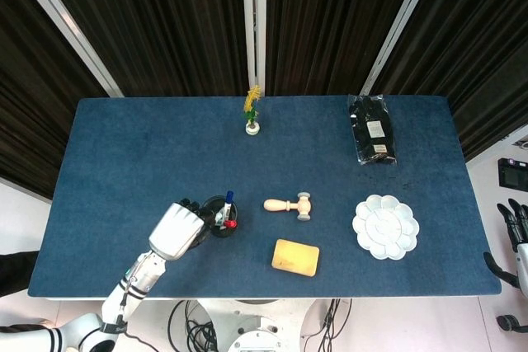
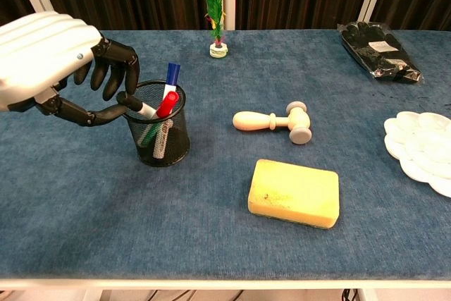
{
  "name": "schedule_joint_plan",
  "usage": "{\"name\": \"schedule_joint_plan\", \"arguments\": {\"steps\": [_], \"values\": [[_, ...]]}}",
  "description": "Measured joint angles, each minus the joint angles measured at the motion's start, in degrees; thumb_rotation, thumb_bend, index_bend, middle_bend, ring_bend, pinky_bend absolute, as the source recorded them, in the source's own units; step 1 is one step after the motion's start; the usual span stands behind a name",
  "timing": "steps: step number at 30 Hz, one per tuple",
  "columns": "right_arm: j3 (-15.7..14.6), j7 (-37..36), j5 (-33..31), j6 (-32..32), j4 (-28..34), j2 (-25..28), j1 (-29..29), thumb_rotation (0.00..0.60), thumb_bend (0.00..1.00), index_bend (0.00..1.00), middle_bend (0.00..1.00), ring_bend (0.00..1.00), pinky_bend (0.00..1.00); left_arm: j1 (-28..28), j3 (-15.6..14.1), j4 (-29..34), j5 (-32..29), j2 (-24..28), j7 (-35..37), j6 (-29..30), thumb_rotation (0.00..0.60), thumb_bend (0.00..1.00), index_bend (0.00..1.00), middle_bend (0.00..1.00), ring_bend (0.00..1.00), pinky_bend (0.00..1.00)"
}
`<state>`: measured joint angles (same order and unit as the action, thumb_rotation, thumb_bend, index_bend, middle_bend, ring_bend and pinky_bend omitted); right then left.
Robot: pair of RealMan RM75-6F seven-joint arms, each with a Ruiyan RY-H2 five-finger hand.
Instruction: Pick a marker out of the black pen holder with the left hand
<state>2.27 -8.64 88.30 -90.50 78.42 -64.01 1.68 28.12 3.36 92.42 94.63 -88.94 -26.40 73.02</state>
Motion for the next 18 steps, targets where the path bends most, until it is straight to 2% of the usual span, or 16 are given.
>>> {"name": "schedule_joint_plan", "arguments": {"steps": [9, 18], "values": [[0.0, -0.2, 0.3, -0.4, 0.1, 0.0, 0.1, 0.6, 0.22, 0.0, 0.0, 0.0, 0.0, -0.2, -0.1, 2.8, 1.7, 1.8, 0.3, 1.8, 0.6, 0.37, 0.6, 0.63, 0.61, 0.65], [0.1, -0.2, 0.5, -1.2, 0.5, 0.4, 0.3, 0.6, 0.22, 0.0, 0.0, 0.0, 0.0, -1.6, 1.8, 9.5, 5.1, 7.1, 0.6, 8.3, 0.6, 0.38, 0.63, 0.66, 0.63, 0.67]]}}
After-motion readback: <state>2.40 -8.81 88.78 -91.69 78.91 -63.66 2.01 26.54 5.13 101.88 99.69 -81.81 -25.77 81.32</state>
